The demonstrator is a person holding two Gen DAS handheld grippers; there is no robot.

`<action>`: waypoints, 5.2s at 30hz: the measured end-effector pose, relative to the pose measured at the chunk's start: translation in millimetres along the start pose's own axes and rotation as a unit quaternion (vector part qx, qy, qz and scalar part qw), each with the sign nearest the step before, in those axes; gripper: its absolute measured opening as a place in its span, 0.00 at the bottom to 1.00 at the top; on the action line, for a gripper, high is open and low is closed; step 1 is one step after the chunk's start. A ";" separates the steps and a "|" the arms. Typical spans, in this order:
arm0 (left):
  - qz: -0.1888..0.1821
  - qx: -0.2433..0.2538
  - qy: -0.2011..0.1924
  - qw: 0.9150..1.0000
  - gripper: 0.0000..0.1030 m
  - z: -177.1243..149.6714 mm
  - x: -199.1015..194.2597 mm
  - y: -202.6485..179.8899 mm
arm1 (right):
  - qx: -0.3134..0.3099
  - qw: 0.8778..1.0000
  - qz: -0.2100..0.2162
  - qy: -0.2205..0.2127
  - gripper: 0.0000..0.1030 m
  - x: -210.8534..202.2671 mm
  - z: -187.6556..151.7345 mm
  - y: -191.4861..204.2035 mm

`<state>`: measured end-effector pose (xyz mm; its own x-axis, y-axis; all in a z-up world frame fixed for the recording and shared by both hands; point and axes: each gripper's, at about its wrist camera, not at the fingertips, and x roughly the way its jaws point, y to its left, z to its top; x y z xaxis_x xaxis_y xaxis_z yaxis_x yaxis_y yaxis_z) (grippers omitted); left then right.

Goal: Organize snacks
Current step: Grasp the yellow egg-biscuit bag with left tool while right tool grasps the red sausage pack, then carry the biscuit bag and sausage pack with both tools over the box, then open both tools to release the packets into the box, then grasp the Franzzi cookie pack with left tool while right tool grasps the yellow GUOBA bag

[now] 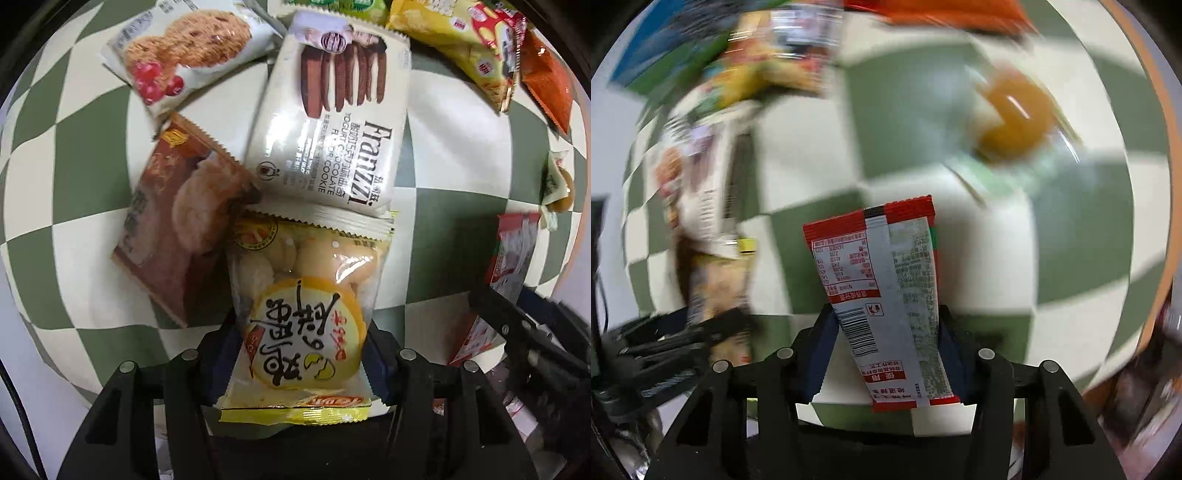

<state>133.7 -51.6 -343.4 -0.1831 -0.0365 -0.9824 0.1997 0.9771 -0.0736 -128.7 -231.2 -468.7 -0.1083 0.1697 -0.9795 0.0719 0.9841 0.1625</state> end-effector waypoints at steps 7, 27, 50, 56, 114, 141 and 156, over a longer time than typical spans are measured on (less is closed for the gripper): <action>0.012 0.006 0.002 1.000 0.55 14.1 10.8 -10.4 | -0.009 1.000 0.004 0.014 0.64 8.4 -7.9 4.2; 0.029 0.026 -0.009 0.999 0.47 -13.7 8.4 -11.3 | -0.097 0.994 -0.023 0.044 0.80 44.4 -53.1 24.1; -0.082 0.014 -0.175 0.981 0.44 -12.3 -198.0 0.7 | -0.019 0.987 0.099 -0.127 0.48 -168.6 44.0 -7.2; -0.086 -0.008 -0.227 0.970 0.44 52.0 -237.8 17.9 | 0.000 0.977 0.129 -0.171 0.48 -213.3 119.5 -2.0; 0.015 -0.035 -0.258 0.966 0.95 197.5 -222.4 36.0 | -0.039 0.984 -0.043 -0.169 0.93 -156.6 300.5 22.6; 0.029 -0.016 -0.314 0.949 0.99 36.7 -234.5 32.6 | -0.009 0.976 0.035 -0.216 0.93 -202.0 134.6 19.2; 0.048 0.071 -0.085 0.993 0.88 31.7 -27.4 -14.8 | -0.235 0.964 -0.062 -0.107 0.87 -97.7 147.5 49.4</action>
<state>166.2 -71.7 -320.8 0.0065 0.0081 -0.9999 0.3435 0.9391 0.0098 31.7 -206.9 -382.5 0.1229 0.0842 -0.9888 -0.3917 0.9196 0.0296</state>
